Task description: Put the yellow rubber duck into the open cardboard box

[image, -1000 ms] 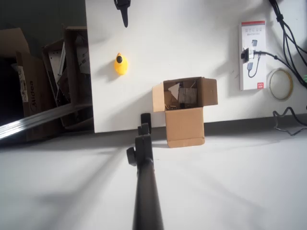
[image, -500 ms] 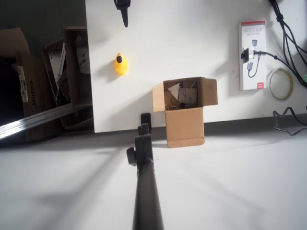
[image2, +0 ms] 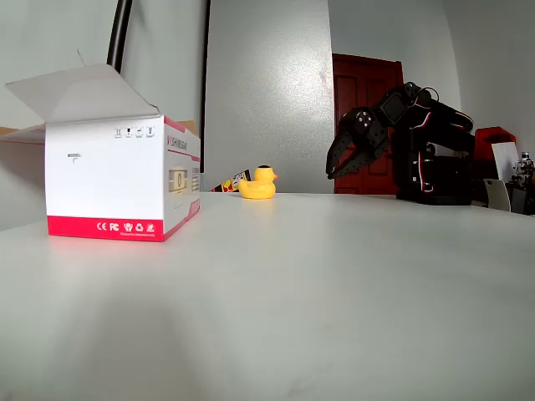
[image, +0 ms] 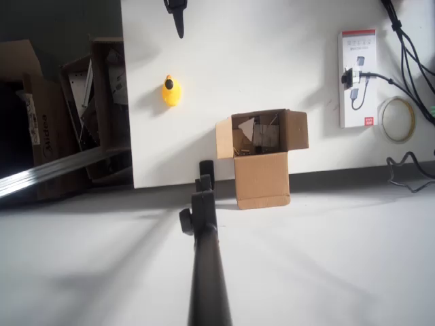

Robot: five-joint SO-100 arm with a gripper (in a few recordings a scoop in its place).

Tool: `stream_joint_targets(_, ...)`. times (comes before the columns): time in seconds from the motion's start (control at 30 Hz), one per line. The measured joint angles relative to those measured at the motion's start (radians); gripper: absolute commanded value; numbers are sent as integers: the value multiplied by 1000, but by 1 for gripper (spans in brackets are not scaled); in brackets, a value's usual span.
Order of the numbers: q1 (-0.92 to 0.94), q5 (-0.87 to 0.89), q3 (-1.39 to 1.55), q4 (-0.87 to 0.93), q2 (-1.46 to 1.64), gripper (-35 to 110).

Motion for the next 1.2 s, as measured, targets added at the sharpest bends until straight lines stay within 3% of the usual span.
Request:
stream_joint_targets(0.4, 49, -3, 0, 0, 0, 1)
stream_joint_targets(0.6, 60, -18, 0, 0, 0, 9)
stream_joint_targets(0.93, 204, -316, -149, 12, -12, 15)
stream_joint_targets(1.2, 232, -508, -321, 12, -241, 20)
